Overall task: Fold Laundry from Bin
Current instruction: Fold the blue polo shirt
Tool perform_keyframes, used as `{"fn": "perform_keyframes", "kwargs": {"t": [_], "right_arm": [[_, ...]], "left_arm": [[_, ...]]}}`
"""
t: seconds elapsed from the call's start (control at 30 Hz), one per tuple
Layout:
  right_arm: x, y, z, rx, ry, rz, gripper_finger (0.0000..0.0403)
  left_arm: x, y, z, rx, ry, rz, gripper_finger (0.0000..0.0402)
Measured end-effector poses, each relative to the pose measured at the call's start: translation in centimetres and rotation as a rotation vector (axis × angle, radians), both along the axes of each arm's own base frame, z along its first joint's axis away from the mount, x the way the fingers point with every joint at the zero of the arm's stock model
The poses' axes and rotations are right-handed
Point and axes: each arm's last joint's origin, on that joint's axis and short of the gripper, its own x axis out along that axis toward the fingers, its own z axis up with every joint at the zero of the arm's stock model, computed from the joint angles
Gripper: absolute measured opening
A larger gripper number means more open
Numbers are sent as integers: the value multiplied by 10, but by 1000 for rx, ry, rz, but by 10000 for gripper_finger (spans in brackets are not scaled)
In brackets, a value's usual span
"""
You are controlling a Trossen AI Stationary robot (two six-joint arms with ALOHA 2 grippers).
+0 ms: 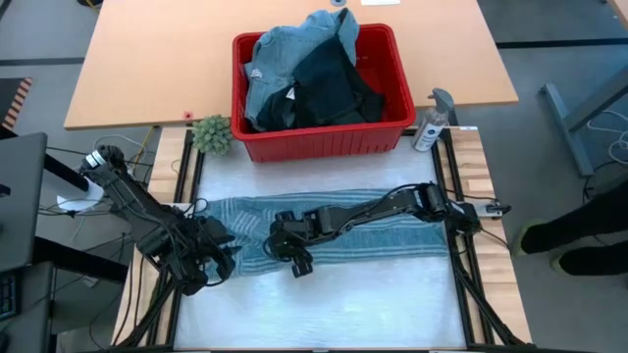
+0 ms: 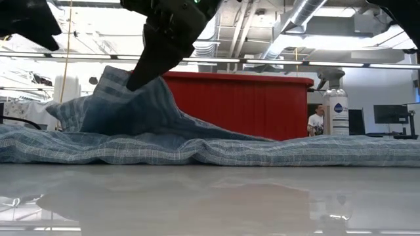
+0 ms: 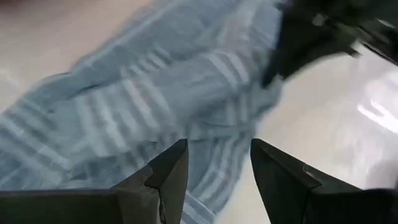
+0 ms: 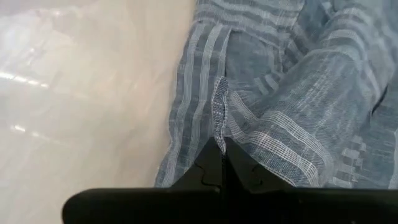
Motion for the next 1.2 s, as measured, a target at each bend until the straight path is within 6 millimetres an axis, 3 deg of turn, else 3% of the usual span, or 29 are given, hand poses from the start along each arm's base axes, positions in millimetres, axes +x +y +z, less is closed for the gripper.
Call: {"fn": "perform_keyframes", "kwargs": {"t": [0.1, 0.37, 0.57, 0.7, 0.83, 1.2], "right_arm": [[0, -4, 1, 16, 4, 3, 19], [1, -13, 4, 21, -4, 2, 19], [2, -20, 3, 15, -2, -4, 19], [2, -21, 3, 16, 1, 3, 19], [2, -25, 3, 35, 4, 11, 19], [3, -35, 3, 45, 4, 6, 19]], "left_arm": [[-14, 8, -11, 15, 38, 133, 162], [-37, 28, -54, -134, -166, 529, 163], [-39, 35, -85, -304, -407, 531, 163], [-44, 42, -84, -283, -408, 503, 163], [-51, 49, -78, -267, -252, 453, 163], [-45, 51, -83, -243, -171, 464, 163]]}}
